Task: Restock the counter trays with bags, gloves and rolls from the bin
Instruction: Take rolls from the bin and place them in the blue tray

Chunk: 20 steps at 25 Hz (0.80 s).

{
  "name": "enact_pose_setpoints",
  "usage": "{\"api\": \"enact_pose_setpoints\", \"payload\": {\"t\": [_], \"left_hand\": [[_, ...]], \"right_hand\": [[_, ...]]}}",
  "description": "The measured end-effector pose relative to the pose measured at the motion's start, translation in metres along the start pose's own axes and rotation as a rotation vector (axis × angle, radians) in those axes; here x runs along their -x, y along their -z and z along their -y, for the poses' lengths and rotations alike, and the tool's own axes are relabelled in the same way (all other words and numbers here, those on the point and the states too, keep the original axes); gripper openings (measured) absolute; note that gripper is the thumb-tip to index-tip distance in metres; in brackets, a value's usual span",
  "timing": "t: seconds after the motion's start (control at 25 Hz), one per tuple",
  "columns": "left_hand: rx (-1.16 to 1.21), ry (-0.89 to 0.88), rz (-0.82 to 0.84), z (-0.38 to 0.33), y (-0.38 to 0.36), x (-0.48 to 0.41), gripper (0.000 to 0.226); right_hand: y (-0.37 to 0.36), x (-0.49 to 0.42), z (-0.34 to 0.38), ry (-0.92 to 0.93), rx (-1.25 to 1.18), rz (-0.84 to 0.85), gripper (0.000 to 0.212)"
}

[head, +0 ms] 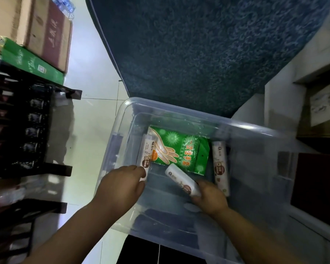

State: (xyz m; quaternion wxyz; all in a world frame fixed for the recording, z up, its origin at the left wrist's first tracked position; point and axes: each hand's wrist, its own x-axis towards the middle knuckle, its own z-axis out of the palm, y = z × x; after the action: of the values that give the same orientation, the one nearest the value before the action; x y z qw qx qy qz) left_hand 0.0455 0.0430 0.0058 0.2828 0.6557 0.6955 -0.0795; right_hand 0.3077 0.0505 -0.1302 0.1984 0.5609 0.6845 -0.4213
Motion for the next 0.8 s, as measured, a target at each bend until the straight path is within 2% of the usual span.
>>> {"api": "enact_pose_setpoints", "payload": {"t": [0.16, 0.24, 0.32, 0.44, 0.52, 0.64, 0.8], "left_hand": [[0.1, 0.046, 0.028, -0.016, -0.001, 0.0, 0.018], [0.215, 0.099, 0.04, -0.025, 0.001, 0.001, 0.014], [0.496, 0.189, 0.038, -0.031, 0.006, 0.001, 0.014], [1.107, 0.316, 0.021, -0.034, 0.02, -0.003, 0.017], [1.32, 0.351, -0.019, -0.025, 0.033, -0.004, 0.024], [1.333, 0.323, -0.105, 0.007, 0.054, -0.003, 0.033], [1.242, 0.343, -0.249, 0.069, 0.082, -0.001, 0.035]], "right_hand": [[0.035, 0.026, 0.034, 0.025, -0.517, -0.096, 0.034], [0.055, 0.039, 0.058, 0.088, -0.693, -0.136, 0.031], [0.071, 0.051, 0.086, 0.184, -0.796, -0.162, 0.027], [0.085, 0.062, 0.126, 0.318, -0.874, -0.199, 0.03], [0.086, 0.06, 0.147, 0.37, -0.911, -0.209, 0.034], [0.076, 0.043, 0.162, 0.331, -0.883, -0.231, 0.024], [0.041, 0.0, 0.157, 0.027, -0.831, -0.339, 0.013]]}}
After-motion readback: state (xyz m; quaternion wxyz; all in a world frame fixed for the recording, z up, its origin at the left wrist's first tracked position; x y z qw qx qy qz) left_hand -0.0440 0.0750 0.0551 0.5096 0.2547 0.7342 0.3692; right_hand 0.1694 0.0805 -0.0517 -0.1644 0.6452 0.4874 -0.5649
